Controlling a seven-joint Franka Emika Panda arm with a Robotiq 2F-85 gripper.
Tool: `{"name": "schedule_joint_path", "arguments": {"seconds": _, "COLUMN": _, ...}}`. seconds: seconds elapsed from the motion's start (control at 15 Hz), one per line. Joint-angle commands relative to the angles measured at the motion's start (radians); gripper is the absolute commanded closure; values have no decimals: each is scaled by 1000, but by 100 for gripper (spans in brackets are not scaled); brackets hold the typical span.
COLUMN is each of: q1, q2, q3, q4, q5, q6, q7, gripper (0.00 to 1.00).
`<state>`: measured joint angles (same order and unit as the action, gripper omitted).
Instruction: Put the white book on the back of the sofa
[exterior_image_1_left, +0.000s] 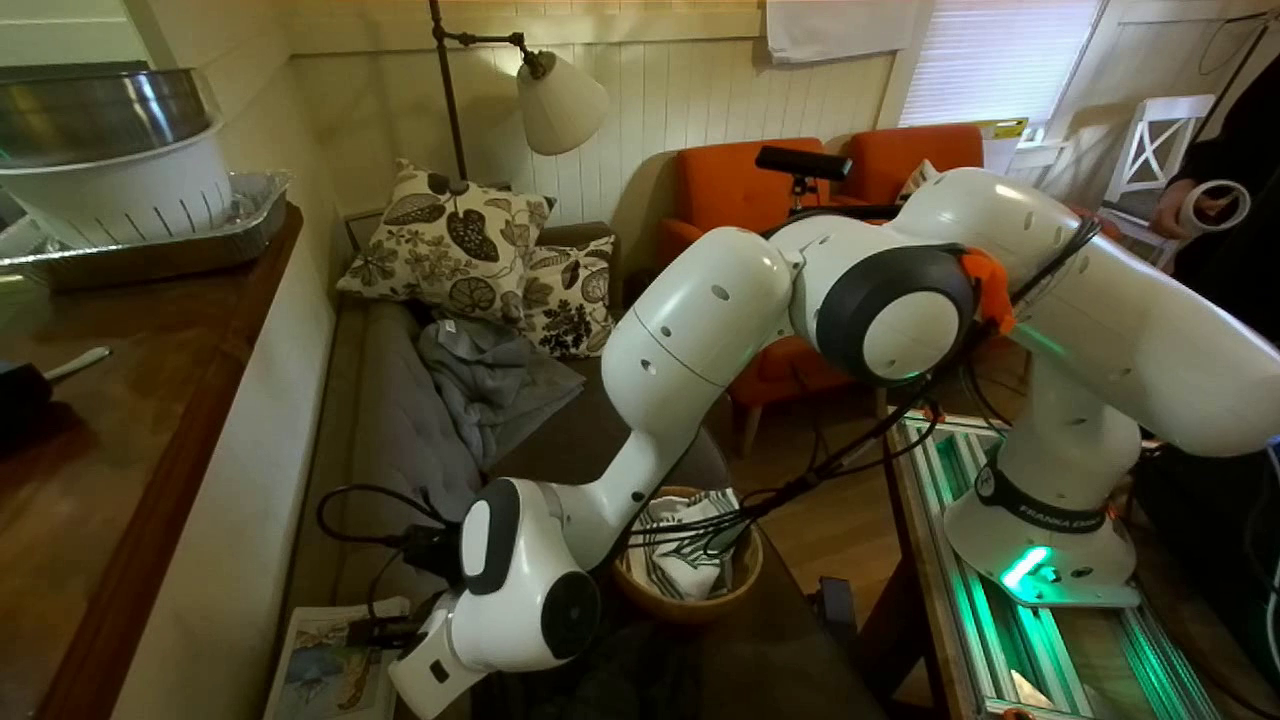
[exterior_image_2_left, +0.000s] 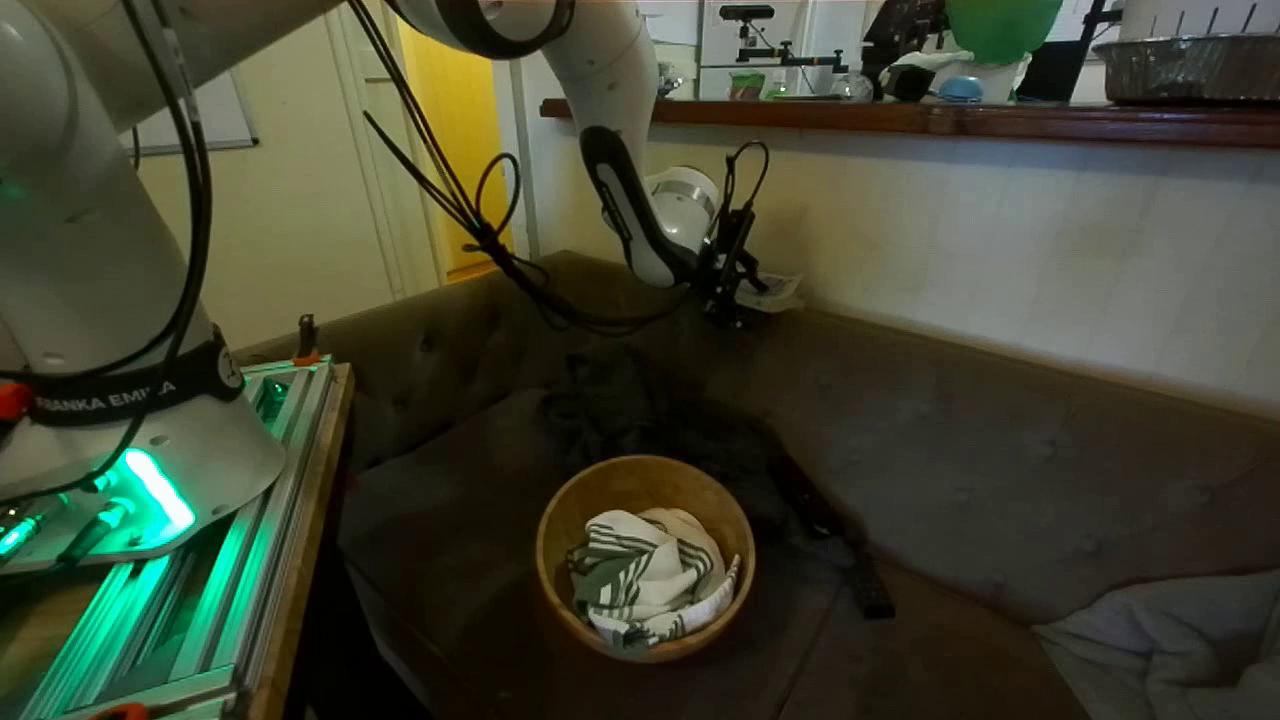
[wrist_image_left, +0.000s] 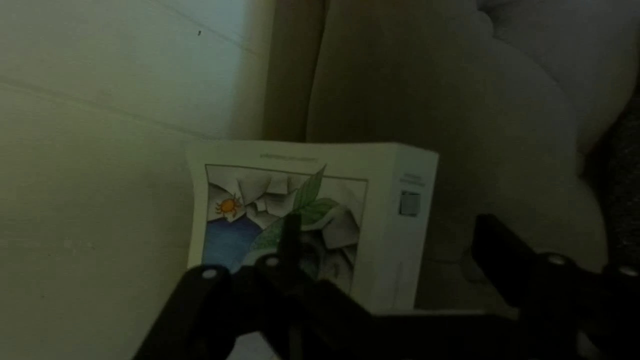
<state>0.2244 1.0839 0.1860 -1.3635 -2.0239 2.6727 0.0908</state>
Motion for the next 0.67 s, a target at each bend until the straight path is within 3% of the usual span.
{"name": "schedule_joint_path", "arguments": {"seconds": 0.0, "q1": 22, "q2": -5, "q3": -10, "q4": 2, "q5": 52, "q6": -4, "q7": -44, "gripper": 0}}
{"name": "schedule_joint_path", "arguments": {"seconds": 0.4, "q1": 53, "q2": -98, "q3": 20, "q4": -99, "q5": -15, "q6": -53, "q7": 79, "gripper": 0}}
{"name": "schedule_joint_path", "arguments": {"seconds": 0.6, "q1": 85, "q2": -209, "q3": 27, "q4": -257, "q5": -2, "q6": -127, "q7": 155, "gripper": 0}}
